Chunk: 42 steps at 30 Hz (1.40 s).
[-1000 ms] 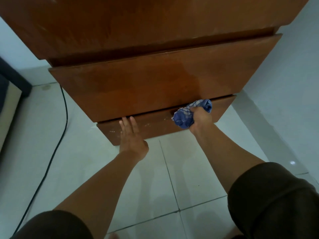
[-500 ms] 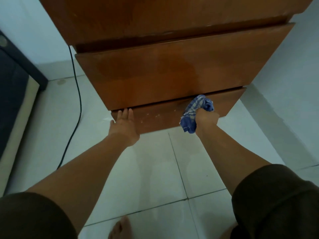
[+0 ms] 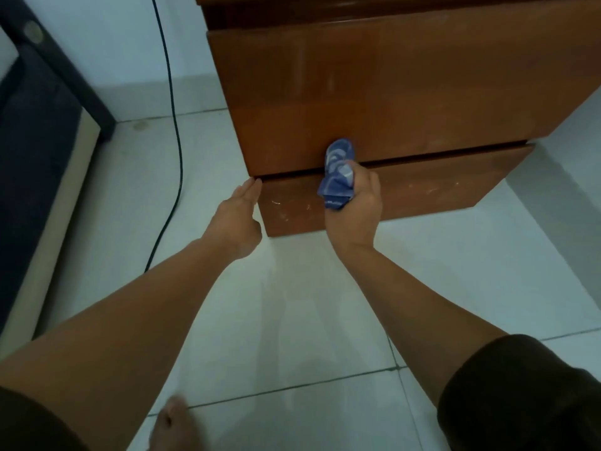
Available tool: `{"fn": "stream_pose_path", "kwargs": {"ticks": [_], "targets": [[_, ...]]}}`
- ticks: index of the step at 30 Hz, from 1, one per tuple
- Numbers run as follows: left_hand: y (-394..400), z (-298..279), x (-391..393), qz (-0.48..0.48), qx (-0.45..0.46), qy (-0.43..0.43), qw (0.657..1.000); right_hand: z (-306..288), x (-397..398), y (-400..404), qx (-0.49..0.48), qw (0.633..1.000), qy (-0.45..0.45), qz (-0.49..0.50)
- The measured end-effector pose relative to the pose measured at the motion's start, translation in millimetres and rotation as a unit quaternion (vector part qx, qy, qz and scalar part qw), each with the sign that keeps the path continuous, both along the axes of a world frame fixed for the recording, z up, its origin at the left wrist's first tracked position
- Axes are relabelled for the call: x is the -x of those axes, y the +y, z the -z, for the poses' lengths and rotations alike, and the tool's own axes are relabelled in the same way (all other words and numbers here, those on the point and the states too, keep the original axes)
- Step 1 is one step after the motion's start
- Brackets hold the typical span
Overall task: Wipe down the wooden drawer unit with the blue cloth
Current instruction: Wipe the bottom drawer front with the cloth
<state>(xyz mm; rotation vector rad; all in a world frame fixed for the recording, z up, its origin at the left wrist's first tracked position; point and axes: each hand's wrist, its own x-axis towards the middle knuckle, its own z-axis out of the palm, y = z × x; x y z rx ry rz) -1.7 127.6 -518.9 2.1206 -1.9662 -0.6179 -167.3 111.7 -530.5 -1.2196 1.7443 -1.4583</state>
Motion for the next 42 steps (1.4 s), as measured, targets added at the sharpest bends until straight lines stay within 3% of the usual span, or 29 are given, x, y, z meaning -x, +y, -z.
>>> {"fn": "stream_pose_path", "kwargs": {"ticks": [4,7,10,21,26,33,35,38,42], "targets": [[-6.2,17.5,-10.7,-0.062,0.040,0.081,0.994,35.2,-33.2,-6.0,0.110,0.962,0.227,-0.106],[-10.9,27.4,-11.0,-0.100,0.087,0.084,0.988,54.0,-46.8,-13.2,0.159,0.943,0.274,-0.103],[-11.4,39.6,-13.2,-0.089,0.122,0.079,0.985,72.2,-53.0,-21.1,0.224,0.900,0.364,-0.083],[-9.4,55.9,-23.9,-0.023,0.202,0.052,0.978,96.0,-47.1,-30.7,0.331,0.838,0.412,-0.138],[-7.6,59.7,-23.5,-0.008,0.247,0.080,0.966,105.3,-46.3,-26.4,0.278,0.811,0.459,-0.235],[-8.8,78.5,-16.5,-0.014,0.269,0.022,0.963,137.0,-56.6,-23.4,0.061,0.792,0.534,-0.290],[-8.2,79.2,-15.0,-0.016,0.264,0.007,0.964,136.3,-59.7,-26.3,-0.017,0.772,0.560,-0.302],[-6.2,78.1,-13.3,0.002,0.265,-0.005,0.964,140.0,-57.6,-33.0,-0.129,0.711,0.592,-0.358],[-6.3,76.0,-15.8,0.046,0.267,-0.024,0.962,127.9,-46.4,-33.4,-0.143,0.739,0.555,-0.355]]}}
